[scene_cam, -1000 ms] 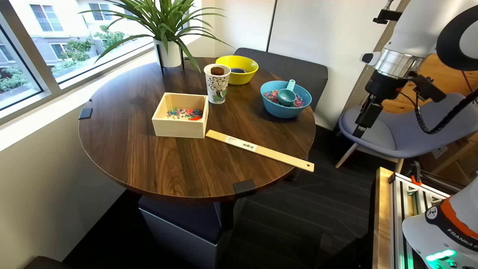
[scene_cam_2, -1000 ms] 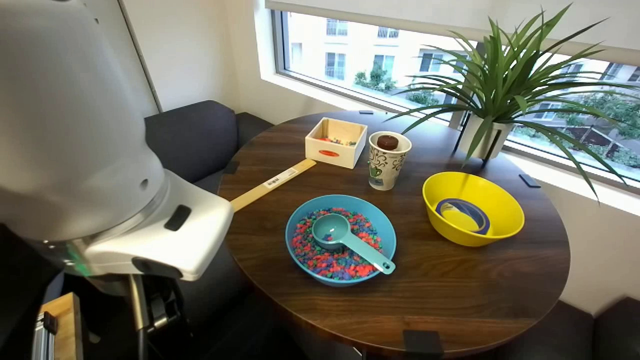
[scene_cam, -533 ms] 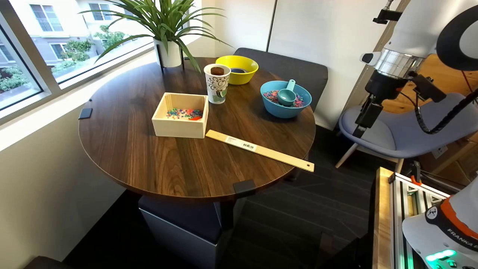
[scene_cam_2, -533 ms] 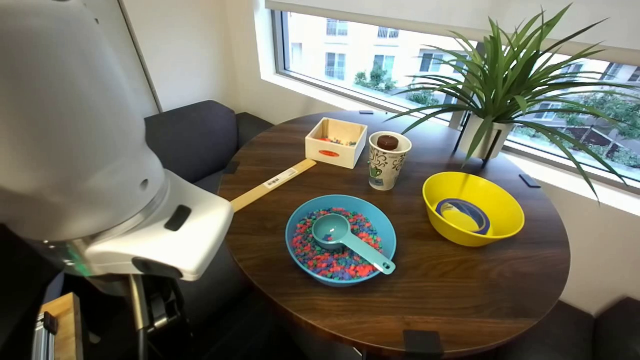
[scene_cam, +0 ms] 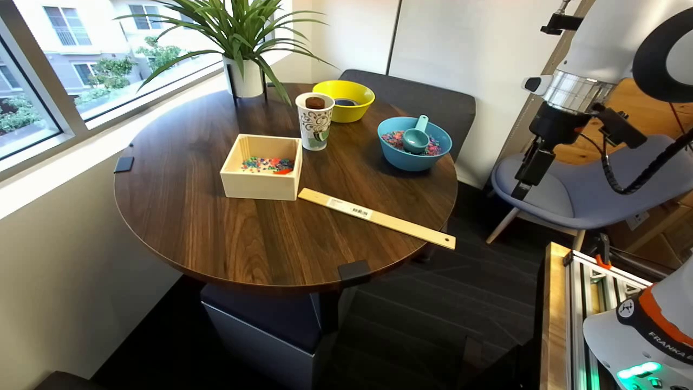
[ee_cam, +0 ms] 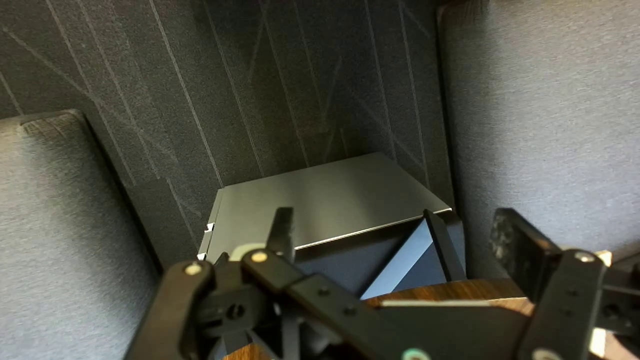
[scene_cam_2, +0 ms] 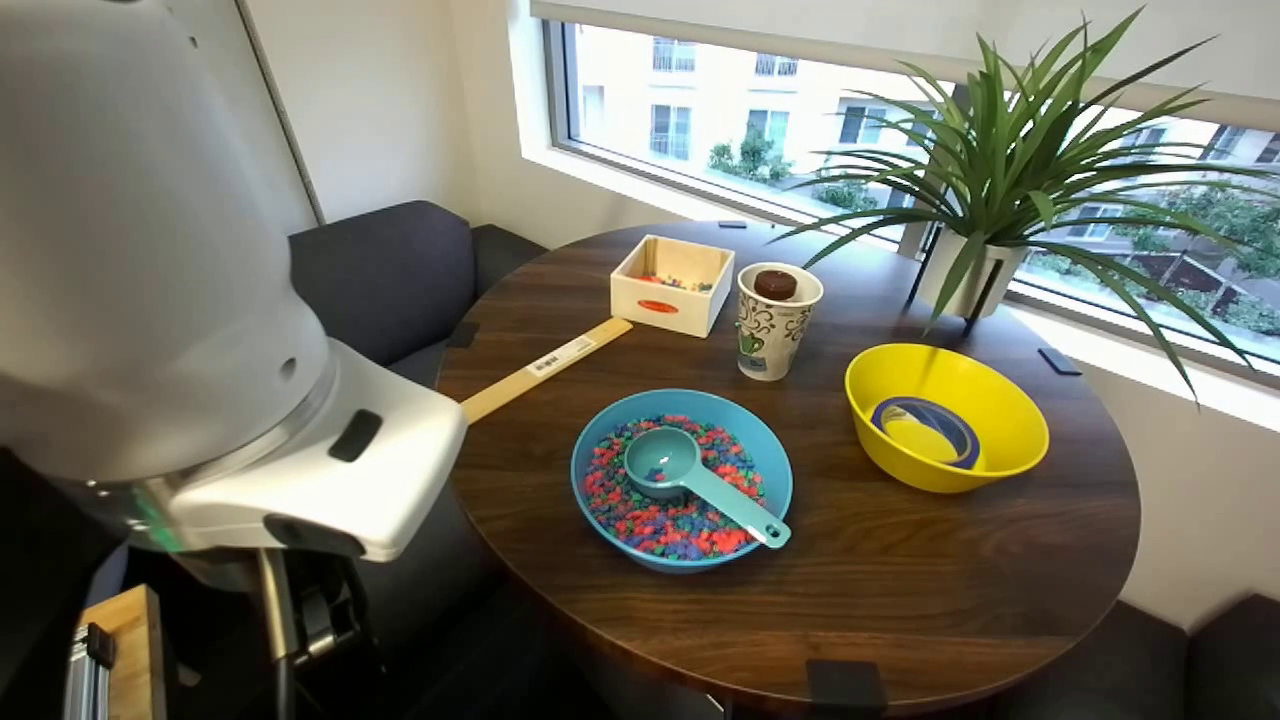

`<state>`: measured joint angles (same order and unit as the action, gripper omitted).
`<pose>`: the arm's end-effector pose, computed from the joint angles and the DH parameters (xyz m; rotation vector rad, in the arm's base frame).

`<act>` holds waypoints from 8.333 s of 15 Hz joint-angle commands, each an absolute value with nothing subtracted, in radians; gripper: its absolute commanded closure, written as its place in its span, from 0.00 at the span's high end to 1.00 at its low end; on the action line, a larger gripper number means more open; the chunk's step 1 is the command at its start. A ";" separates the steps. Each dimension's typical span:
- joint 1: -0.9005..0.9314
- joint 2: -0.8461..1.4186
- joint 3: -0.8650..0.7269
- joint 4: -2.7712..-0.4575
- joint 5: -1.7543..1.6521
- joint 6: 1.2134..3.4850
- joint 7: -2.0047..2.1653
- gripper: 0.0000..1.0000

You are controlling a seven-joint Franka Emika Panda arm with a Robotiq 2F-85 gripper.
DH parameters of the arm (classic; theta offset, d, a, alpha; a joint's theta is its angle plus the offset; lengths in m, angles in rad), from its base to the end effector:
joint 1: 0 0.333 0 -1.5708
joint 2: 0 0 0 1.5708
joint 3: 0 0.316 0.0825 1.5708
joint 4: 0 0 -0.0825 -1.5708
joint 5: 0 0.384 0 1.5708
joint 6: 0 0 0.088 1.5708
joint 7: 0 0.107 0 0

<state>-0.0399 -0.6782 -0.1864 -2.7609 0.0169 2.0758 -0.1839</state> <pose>0.3220 -0.0681 0.4039 -3.0096 0.0138 -0.0128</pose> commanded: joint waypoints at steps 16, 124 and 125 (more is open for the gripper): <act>-0.112 -0.456 -0.163 -2.261 0.286 2.007 0.175 1.00; -0.252 0.176 -0.195 -2.016 0.917 1.915 -0.407 1.00; -0.257 0.185 -0.199 -2.006 0.921 1.922 -0.425 1.00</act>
<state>-0.2366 0.1445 -0.1889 -2.0443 0.8898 1.9281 -0.3550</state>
